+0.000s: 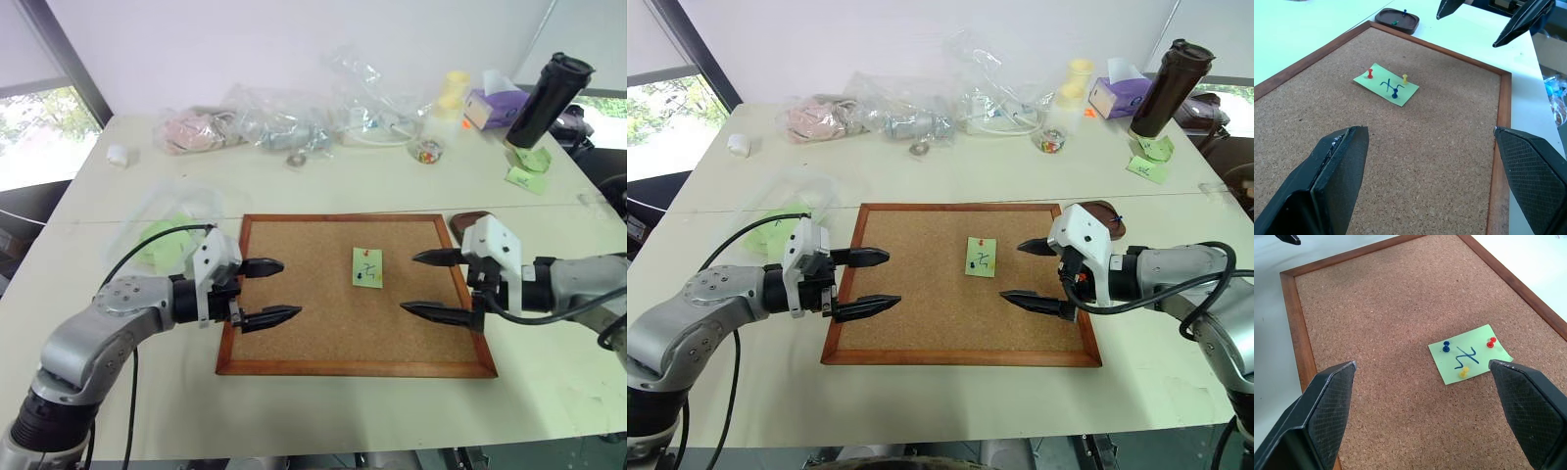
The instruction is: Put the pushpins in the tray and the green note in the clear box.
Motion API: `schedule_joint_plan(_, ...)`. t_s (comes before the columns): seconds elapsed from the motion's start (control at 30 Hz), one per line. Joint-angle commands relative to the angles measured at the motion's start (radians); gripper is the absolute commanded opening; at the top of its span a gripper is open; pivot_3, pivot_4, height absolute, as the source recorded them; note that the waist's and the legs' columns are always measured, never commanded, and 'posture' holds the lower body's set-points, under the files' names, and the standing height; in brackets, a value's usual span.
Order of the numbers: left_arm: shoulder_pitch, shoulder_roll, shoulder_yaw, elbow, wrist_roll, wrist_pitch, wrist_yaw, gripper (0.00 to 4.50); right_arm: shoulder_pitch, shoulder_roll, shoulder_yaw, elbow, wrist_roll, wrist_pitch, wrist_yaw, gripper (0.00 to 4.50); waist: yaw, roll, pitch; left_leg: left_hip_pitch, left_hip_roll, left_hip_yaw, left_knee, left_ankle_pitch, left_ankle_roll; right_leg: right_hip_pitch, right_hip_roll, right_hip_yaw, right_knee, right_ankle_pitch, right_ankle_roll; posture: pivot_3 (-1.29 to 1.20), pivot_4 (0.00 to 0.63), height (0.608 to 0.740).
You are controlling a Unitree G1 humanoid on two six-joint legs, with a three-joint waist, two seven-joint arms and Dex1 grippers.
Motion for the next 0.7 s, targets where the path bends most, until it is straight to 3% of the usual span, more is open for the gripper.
schedule_joint_plan(0.03,-0.017,-0.009,0.019,-0.010,0.013,-0.036,0.008,4.46,-0.012,0.008,-0.014,-0.012,0.003,-0.016,-0.003,4.50,0.000,0.000,0.000,0.000,0.000,0.000,0.000,0.000,0.000,0.000,0.000,0.000,0.000,0.000,0.000,0.00,0.150,0.740)
schedule_joint_plan(0.7,0.007,-0.009,-0.002,-0.004,0.068,-0.071,-0.005,4.46,-0.009,0.014,-0.013,-0.014,0.002,-0.014,-0.010,4.50,0.001,0.000,0.000,0.000,0.000,0.000,0.000,0.000,0.000,0.000,0.000,0.000,0.000,0.000,0.000,0.00,0.150,0.740)
